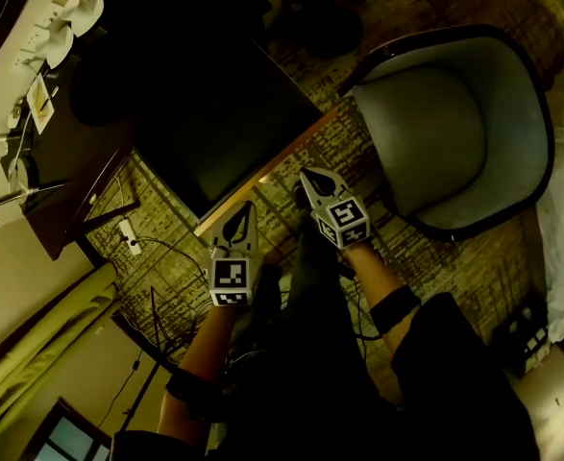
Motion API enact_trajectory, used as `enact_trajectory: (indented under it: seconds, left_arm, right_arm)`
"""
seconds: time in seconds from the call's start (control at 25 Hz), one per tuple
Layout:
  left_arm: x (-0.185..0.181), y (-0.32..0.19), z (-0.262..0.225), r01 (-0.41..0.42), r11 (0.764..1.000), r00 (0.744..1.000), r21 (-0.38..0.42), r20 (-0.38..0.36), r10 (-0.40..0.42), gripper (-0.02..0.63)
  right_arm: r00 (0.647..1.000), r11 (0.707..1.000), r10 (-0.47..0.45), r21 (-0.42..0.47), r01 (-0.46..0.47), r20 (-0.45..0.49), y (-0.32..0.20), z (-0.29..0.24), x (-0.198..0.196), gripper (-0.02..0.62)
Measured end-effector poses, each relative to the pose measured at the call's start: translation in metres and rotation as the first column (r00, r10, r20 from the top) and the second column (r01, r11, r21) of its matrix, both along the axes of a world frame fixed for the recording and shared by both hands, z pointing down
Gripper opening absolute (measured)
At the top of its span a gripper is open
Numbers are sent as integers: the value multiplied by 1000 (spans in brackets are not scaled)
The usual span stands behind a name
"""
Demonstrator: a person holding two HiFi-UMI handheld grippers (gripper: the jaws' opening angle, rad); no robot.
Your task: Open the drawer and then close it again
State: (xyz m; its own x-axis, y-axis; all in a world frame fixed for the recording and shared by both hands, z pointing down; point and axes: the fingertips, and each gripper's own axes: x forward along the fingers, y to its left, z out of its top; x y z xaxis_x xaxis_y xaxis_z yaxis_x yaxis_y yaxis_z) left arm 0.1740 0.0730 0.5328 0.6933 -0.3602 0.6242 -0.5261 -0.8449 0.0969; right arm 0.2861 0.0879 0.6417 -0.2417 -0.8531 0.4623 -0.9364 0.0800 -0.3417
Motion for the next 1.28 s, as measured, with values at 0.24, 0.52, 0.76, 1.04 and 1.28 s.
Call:
enact_trajectory:
  seconds: [0.24, 0.52, 0.76, 1.04, 1.28]
  left_arm:
    - [34, -4, 35, 19, 999, 999, -30, 36, -18, 2]
    - [52, -17, 60, 13, 1000, 998, -20, 62, -12, 2]
    - [58, -33, 62, 66, 997, 997, -39, 36, -65, 2]
    - [52, -52, 70, 113, 993, 994, -44, 15, -112, 2]
    - [38, -64, 76, 149, 988, 989, -29, 15, -148, 2]
  right_arm:
    - [991, 999, 40, -29, -37, 129, -7, 45, 14, 0]
    - [977, 998, 57, -17, -55, 204, -27, 71, 16, 0]
    - [974, 999, 36, -2, -37, 225, -37, 69, 22, 0]
    - [970, 997, 79, -11, -78, 230, -42, 69, 26, 0]
    - [962, 995, 99, -6, -100, 256, -56, 69, 26, 0]
